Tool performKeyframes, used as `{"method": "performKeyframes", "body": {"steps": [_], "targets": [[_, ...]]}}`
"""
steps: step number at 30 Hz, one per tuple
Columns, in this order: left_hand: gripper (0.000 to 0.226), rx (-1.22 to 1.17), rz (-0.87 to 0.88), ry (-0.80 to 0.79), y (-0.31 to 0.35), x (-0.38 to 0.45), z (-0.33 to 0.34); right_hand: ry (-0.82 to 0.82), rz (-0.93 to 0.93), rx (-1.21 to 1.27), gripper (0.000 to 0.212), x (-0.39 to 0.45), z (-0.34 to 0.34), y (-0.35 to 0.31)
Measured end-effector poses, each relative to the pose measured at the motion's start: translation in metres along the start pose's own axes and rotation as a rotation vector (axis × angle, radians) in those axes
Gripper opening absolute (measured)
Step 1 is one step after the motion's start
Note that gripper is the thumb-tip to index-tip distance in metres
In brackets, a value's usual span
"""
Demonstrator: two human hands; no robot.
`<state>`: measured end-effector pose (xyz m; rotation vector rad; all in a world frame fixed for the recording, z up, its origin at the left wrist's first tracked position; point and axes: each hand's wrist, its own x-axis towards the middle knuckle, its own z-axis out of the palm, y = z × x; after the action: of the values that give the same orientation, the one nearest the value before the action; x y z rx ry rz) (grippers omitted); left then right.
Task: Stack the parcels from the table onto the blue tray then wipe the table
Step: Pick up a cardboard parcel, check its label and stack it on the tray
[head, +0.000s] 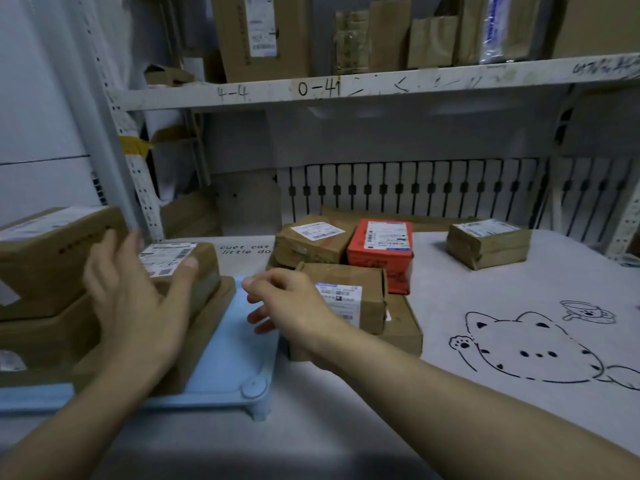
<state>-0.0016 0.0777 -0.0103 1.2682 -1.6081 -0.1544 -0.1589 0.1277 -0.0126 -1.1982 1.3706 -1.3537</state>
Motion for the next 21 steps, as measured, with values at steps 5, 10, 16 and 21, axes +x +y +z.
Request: {"method": "performKeyframes", "body": {"steps": [5, 10, 16, 21], "targets": [[0.045, -0.153, 0.125, -0.243, 0.052, -0.039, 0.047, 0.157, -0.06, -0.031, 0.013, -0.026, -0.063, 0.006], [0.039, -0.294, 0.202, -0.503, 0.112, -0.077, 0.094, 0.405, -0.046, -0.031, 0.015, -0.043, -0.138, 0.018], [0.018, -0.53, -0.003, -0.812, 0.176, -0.106, 0.154, 0.648, 0.065, 0.009, 0.017, -0.053, -0.234, 0.041], [0.012, -0.614, -0.295, -0.908, 0.214, -0.109, 0.225, 0.824, 0.14, -0.03, 0.012, -0.033, -0.319, 0.07]]}}
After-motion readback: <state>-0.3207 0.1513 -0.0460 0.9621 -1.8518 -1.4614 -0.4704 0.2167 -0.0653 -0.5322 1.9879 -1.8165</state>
